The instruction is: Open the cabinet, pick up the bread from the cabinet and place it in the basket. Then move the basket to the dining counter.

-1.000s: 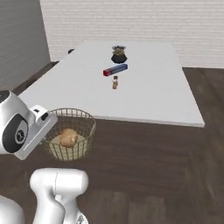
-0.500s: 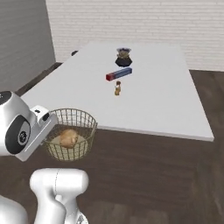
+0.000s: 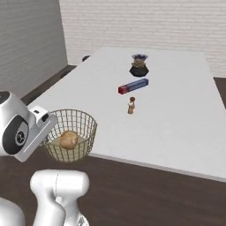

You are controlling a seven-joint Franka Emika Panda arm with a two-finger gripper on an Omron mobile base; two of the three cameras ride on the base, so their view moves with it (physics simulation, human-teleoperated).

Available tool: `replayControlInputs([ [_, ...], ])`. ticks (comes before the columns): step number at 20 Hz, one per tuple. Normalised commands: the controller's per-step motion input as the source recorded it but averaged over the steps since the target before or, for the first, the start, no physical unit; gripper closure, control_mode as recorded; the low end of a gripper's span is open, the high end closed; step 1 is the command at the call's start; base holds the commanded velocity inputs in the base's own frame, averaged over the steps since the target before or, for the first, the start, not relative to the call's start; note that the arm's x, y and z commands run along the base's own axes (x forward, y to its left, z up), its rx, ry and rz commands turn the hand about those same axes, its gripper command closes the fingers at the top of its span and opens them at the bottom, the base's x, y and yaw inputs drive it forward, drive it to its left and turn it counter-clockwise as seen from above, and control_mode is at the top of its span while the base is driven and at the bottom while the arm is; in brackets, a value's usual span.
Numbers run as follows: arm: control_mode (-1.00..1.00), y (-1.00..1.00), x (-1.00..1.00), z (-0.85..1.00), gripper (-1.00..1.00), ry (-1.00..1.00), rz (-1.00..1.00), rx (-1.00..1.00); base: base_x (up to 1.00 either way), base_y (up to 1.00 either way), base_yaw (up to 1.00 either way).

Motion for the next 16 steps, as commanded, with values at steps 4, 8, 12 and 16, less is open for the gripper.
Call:
replayControlInputs([
  [4,1.0,0.0,0.0,0.0,1.0,0.0,0.0,0.0,0.59,0.29,0.24],
  [8,1.0,0.0,0.0,0.0,1.0,0.0,0.0,0.0,0.52,0.24,0.22],
  [12,1.0,0.0,0.0,0.0,1.0,0.0,0.0,0.0,0.62,0.14,0.17],
  [16,1.0,0.0,0.0,0.0,1.0,0.0,0.0,0.0,0.09,0.0,0.08],
])
